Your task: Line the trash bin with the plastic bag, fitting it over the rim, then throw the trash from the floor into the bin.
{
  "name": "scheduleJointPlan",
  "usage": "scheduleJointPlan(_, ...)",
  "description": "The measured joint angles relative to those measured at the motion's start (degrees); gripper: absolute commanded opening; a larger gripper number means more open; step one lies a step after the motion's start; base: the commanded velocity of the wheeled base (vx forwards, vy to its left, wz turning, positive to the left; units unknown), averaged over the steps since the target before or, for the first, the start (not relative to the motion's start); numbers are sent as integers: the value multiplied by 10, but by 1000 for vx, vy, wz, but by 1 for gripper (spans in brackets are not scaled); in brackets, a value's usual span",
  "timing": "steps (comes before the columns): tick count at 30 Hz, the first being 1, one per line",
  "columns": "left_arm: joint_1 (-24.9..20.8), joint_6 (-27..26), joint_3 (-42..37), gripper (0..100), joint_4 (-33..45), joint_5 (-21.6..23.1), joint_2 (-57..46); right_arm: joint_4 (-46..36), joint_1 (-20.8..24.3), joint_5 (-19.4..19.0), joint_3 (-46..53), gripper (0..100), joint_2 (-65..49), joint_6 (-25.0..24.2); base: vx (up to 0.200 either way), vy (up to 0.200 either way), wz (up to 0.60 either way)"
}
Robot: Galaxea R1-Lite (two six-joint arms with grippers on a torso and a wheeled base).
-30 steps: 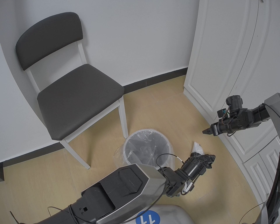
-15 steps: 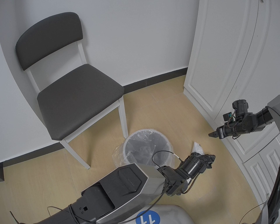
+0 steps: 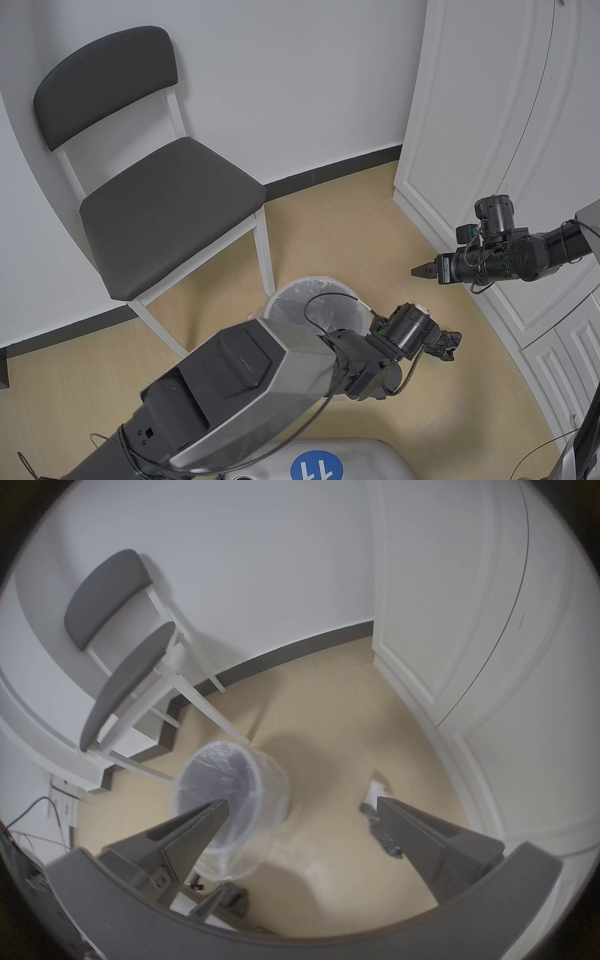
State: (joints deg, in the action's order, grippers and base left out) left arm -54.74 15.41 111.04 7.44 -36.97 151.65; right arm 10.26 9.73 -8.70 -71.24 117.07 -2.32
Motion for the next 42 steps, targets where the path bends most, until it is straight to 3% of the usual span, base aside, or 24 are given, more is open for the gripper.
scheduleJointPlan(7, 51, 9, -62, 100, -1, -62, -27, 42, 77, 7, 3, 100, 19, -149, 0, 0, 0)
scheduleJointPlan(11, 89, 19, -100, 100, -3, -80, -34, 62, 127, 23, -1, 100, 53, -178, 0, 0, 0)
scheduleJointPlan(20, 129, 20, -126, 100, -5, -86, -23, 46, 160, 87, 10, 100, 130, -92, 0, 0, 0)
scheduleJointPlan(29, 127, 25, -147, 100, -1, -84, -21, 19, 150, 91, 47, 100, 146, -23, 0, 0, 0)
scheduleJointPlan(42, 79, 55, -240, 100, -6, -71, -55, 17, 129, 93, 56, 100, 168, 3, 0, 0, 0)
